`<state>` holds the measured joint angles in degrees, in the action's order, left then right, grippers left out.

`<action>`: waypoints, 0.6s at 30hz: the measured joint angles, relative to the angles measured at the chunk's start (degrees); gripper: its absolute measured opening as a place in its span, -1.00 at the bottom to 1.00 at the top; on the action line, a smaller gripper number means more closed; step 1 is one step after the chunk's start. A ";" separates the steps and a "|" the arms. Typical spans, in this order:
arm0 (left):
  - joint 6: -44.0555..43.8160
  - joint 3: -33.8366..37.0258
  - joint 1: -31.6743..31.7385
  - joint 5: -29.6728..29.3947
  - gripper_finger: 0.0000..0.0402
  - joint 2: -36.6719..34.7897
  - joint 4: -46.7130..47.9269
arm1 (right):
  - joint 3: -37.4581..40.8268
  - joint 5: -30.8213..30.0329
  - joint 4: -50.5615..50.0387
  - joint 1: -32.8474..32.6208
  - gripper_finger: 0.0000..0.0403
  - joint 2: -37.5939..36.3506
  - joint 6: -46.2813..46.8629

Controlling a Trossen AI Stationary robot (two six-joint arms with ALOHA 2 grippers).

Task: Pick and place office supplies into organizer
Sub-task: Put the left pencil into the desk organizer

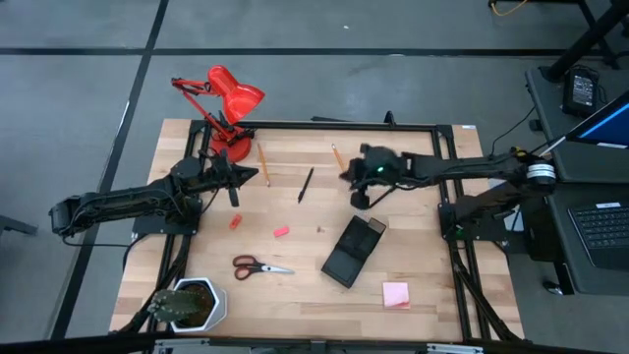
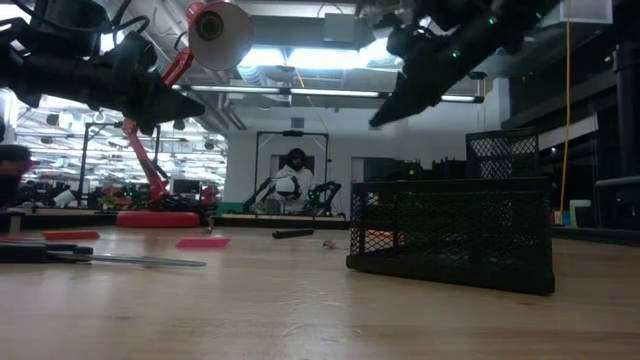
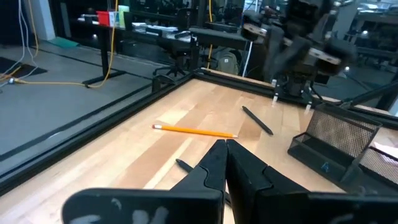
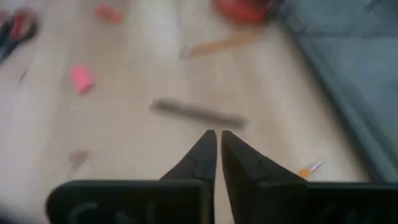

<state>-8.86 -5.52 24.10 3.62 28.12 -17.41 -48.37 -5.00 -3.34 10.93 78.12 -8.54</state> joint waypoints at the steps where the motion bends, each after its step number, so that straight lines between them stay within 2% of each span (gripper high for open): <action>1: 0.03 0.00 0.00 0.00 -0.98 0.00 -0.22 | 1.67 -0.06 3.90 0.90 -0.91 -0.67 -1.46; 6: 2.48 0.00 0.01 -0.01 -0.98 0.00 -0.88 | 7.64 1.63 15.04 4.65 -0.98 -1.60 -7.26; 9: 4.83 0.00 0.00 0.00 -0.98 0.00 -0.87 | 10.22 7.74 17.31 7.14 -0.95 -1.39 -8.55; 12: 5.05 0.00 -0.04 2.32 -0.98 0.14 -0.63 | 13.80 18.52 23.86 10.28 -0.95 -1.37 -10.28; 14: 4.76 0.00 -0.09 3.85 -0.99 0.46 -0.86 | 16.33 23.53 28.53 12.89 -0.98 -1.40 -10.12; 18: 2.58 0.00 -0.09 1.84 -0.99 1.54 -1.24 | 19.38 25.83 33.16 17.81 -0.98 -1.40 -9.67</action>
<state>-6.28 -5.52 24.01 5.46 29.66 -18.65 -28.99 20.83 29.82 28.74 76.73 -18.21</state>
